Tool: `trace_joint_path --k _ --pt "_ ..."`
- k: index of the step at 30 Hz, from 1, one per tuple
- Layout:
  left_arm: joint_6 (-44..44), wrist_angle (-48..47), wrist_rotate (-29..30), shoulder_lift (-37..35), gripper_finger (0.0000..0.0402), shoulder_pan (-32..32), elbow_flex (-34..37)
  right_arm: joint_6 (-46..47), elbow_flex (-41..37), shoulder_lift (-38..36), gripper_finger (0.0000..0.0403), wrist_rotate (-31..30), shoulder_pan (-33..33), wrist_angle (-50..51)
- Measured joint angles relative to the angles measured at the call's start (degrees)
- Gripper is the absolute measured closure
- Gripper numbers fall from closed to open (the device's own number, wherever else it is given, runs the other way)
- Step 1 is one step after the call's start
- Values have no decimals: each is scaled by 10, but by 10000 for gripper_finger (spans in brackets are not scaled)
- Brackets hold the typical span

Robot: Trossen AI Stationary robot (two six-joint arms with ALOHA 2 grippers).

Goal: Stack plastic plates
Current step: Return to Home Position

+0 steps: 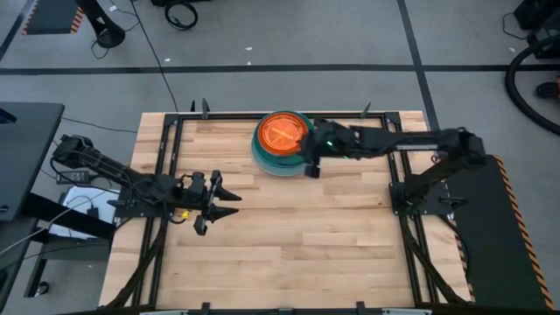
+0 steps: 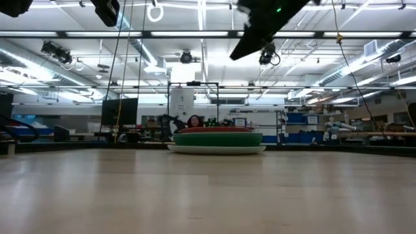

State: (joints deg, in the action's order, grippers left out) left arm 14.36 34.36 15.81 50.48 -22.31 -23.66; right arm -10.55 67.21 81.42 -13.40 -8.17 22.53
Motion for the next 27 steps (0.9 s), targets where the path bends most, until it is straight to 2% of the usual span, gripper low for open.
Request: trace_joint_path --k 3,6,10,13,17,23,27 --pt "0 1 0 0 230 0 0 39 -61 -51 256 -9 41 -29" --pt "0 1 0 0 230 0 0 75 -142 -91 276 -9 89 -108" --pt "-1 1 0 0 230 0 0 149 -248 -114 294 23 143 -224" --pt "-42 4 -1 0 230 6 0 197 -299 -125 299 58 178 -292" --pt "-34 -14 -11 -15 230 44 0 210 -316 -155 300 77 216 -309" --pt "-32 -73 -130 -92 230 139 18 153 -316 -228 300 71 236 -308" --pt "-57 -83 -159 -152 230 181 52 155 -316 -242 300 29 220 -309"
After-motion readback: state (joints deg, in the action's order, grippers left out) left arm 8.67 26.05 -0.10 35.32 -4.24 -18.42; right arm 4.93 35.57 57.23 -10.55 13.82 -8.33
